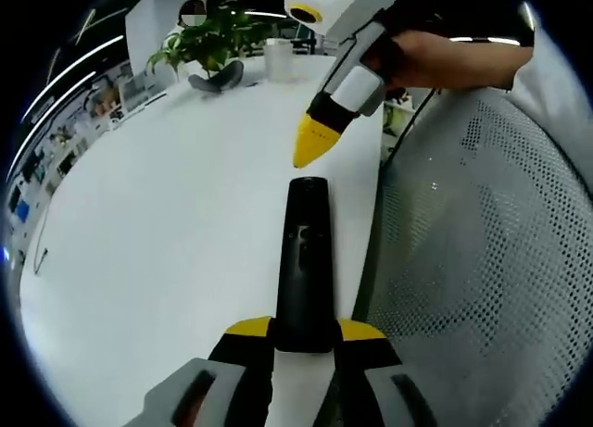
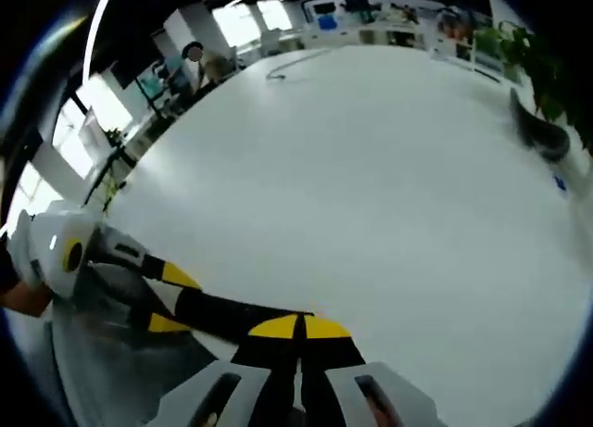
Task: Press the specified remote control buttons in sequence, fully releasing each button before pressing the next.
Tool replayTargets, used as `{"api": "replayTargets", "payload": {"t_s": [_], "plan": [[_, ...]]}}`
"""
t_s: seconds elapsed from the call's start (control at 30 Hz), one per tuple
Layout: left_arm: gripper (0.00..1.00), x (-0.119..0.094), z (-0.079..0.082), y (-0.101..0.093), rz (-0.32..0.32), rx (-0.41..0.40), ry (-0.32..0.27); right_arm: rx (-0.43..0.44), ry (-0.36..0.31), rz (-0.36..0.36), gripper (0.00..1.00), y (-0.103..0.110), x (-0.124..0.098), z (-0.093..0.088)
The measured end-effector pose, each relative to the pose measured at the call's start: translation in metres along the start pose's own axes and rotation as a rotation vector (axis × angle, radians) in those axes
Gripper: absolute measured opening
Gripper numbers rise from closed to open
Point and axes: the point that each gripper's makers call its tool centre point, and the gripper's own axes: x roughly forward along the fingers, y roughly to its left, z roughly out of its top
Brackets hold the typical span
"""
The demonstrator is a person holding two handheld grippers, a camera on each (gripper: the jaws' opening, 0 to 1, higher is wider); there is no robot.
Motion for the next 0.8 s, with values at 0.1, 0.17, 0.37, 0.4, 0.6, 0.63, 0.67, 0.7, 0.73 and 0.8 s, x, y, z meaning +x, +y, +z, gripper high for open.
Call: {"api": "replayTargets", "payload": {"t_s": [0.1,0.17,0.37,0.4,0.6,0.63,0.67,0.7,0.73,0.8], "plan": [[0.24,-0.001,0.0,0.0,0.006,-0.023,-0.03,0.002,0.01,0.013,0.0,0.002,0.0,-0.002],[0.24,-0.001,0.0,0.0,0.011,-0.039,-0.05,0.007,0.009,0.022,0.0,0.003,0.0,-0.002],[0.25,-0.001,0.001,0.001,0.019,-0.018,-0.062,0.009,0.033,0.028,0.0,0.003,0.003,-0.006],[0.25,-0.001,0.001,0.001,0.02,-0.02,-0.066,0.001,0.042,0.025,0.0,0.004,0.004,-0.007],[0.25,-0.002,0.001,0.004,0.03,-0.031,-0.07,-0.027,0.067,0.005,0.0,0.001,0.007,-0.011],[0.25,-0.001,0.001,0.004,0.03,-0.031,-0.073,-0.031,0.079,0.003,0.0,0.001,0.009,-0.013],[0.25,-0.001,0.001,0.005,0.034,-0.038,-0.073,-0.036,0.074,0.001,0.0,0.001,0.008,-0.012],[0.25,-0.001,0.001,0.004,0.035,-0.036,-0.074,-0.044,0.074,-0.004,0.0,0.001,0.007,-0.012],[0.25,-0.001,0.001,0.005,0.036,-0.034,-0.075,-0.046,0.075,-0.006,0.0,0.001,0.007,-0.012],[0.25,-0.001,0.002,0.005,0.039,-0.035,-0.075,-0.058,0.074,-0.008,0.0,0.0,0.008,-0.012]]}}
